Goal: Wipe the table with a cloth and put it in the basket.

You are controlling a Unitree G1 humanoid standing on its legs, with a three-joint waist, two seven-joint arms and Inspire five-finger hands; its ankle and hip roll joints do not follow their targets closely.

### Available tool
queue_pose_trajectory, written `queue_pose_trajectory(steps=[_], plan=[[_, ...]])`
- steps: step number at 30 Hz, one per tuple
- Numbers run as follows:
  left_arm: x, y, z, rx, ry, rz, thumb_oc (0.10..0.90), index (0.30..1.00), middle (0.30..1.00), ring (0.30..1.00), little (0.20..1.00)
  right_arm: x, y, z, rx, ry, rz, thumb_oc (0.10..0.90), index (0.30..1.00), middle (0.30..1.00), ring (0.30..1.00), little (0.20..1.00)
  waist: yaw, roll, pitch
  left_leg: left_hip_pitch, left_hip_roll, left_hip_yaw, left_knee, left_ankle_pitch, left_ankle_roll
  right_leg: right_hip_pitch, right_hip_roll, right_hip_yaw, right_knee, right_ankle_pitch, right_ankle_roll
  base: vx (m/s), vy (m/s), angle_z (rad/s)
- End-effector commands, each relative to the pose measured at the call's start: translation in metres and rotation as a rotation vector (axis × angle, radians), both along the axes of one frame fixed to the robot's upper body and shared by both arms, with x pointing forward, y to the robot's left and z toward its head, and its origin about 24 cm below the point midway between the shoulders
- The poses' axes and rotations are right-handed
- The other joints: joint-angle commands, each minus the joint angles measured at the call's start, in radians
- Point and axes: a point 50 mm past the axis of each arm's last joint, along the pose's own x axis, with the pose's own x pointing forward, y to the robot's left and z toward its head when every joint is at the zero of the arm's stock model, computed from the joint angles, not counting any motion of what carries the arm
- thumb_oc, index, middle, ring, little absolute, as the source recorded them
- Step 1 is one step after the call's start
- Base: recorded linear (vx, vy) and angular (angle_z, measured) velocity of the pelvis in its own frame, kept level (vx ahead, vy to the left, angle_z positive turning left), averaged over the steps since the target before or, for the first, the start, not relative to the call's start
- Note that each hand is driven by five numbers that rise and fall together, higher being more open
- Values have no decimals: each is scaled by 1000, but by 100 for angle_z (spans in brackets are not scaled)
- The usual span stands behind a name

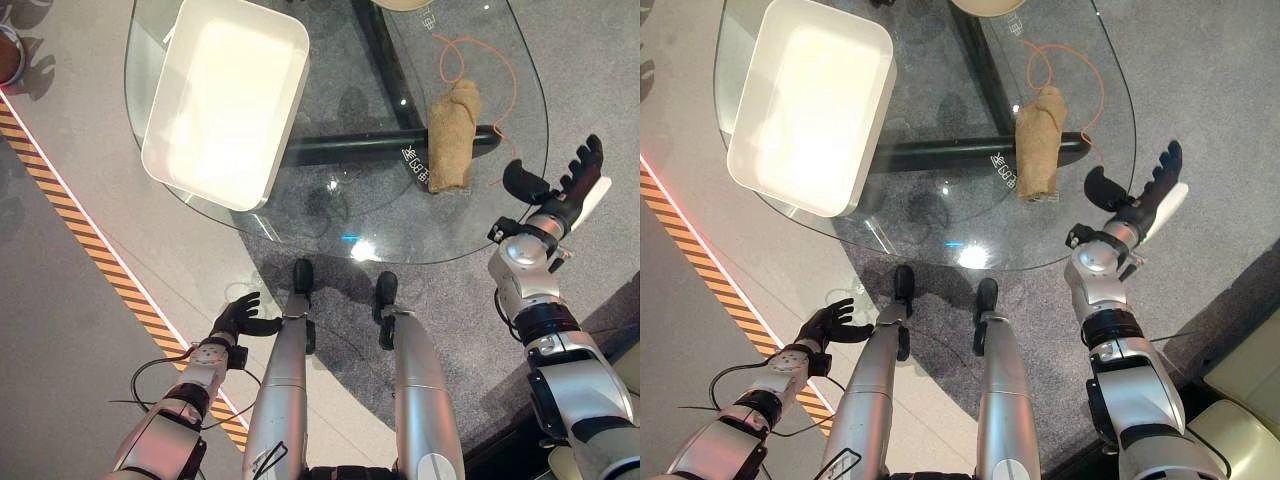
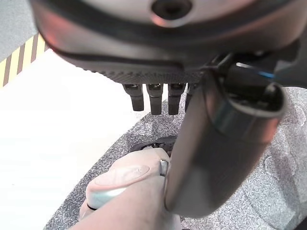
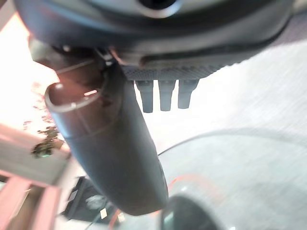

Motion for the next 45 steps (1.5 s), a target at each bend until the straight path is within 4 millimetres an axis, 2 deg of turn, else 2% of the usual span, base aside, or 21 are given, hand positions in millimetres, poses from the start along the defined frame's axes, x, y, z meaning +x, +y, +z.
queue_pose_trajectory(steps=[1,3,8,19,32,39,45], plan=[[-27,2,-24,-7,98,27,800,900,900,900,900,-9,-2,52,-138,-185,-18,800,900,900,900,900,0,13,-21,12,-44,30,155,-156,50,41,58,13,-57,46,-12,0,0,0],[-26,1,-24,-10,97,23,800,900,900,900,900,-5,10,60,-166,-186,17,800,900,900,900,900,2,16,-21,15,-44,31,147,-153,50,43,59,13,-62,44,-15,0,0,0],[-26,-6,-26,-15,99,14,800,900,900,900,900,1,28,66,-199,-161,63,800,900,900,900,900,9,22,-21,26,-45,31,134,-148,47,51,59,13,-67,41,-21,0,0,0],[-30,-14,-30,-19,109,-13,800,900,900,900,900,16,54,58,-253,-14,119,800,900,900,900,900,26,34,-21,46,-45,38,116,-140,45,66,55,8,-79,41,-30,0,0,0],[-30,-22,-33,-21,116,-29,800,900,900,900,900,28,70,40,-264,147,152,800,900,900,900,900,39,49,-21,54,-49,44,102,-130,44,67,50,2,-80,41,-36,0,0,0],[-30,-27,-33,-28,119,-42,800,900,900,900,900,30,70,26,-262,226,144,800,900,900,900,900,44,57,-21,57,-50,48,98,-127,46,64,47,-1,-76,42,-38,0,0,0],[-31,-29,-35,-32,122,-44,800,900,900,900,900,32,65,25,-277,257,113,800,900,900,900,900,47,62,-21,51,-51,49,98,-123,46,56,47,-3,-74,45,-37,0,0,0]])
